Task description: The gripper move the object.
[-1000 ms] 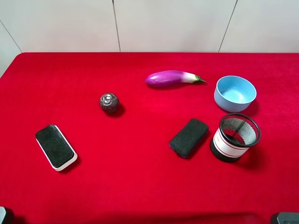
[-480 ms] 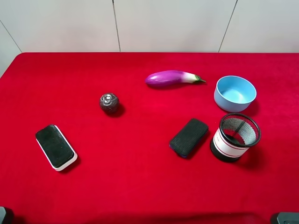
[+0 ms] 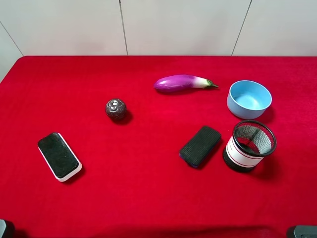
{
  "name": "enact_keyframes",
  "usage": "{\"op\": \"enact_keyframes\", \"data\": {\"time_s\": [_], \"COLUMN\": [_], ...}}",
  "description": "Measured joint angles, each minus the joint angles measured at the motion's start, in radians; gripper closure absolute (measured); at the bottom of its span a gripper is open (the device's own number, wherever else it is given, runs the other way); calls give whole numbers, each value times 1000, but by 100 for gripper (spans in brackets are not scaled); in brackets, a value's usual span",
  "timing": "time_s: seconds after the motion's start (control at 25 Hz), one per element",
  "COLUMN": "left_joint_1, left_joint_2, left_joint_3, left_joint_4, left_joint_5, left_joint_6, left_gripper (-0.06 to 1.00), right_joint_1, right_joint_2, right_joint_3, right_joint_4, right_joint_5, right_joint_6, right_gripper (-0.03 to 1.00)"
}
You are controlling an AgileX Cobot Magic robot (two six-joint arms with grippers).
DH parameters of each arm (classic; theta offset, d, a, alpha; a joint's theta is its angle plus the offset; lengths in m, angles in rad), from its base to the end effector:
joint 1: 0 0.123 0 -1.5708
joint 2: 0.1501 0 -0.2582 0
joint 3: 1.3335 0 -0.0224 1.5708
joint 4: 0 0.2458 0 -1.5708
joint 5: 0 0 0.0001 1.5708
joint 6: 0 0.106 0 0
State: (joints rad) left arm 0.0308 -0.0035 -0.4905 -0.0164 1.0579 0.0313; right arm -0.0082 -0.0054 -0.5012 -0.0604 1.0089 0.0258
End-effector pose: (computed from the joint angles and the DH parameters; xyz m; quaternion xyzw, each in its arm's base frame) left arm 0.0319 -0.0005 0.2657 0.0005 0.8540 0.0080 0.5202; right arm 0.0325 -0.0057 0.2736 0.0147 0.8371 -0.0254 0.5462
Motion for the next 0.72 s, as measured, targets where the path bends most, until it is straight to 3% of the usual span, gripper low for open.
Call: {"op": "enact_keyframes", "data": {"time_s": [0.72], "left_joint_1": [2], "left_joint_2": [0], "left_joint_3": [0], "left_joint_4": [0], "left_joint_5": [1], "left_joint_6": [2], "left_gripper": [-5], "right_joint_1": [0], "right_joint_2": [0], "right_joint_3": [0], "right_joint_4": [0], "right_joint_5": [0], "right_joint_6": [0], "right_gripper": [28]}}
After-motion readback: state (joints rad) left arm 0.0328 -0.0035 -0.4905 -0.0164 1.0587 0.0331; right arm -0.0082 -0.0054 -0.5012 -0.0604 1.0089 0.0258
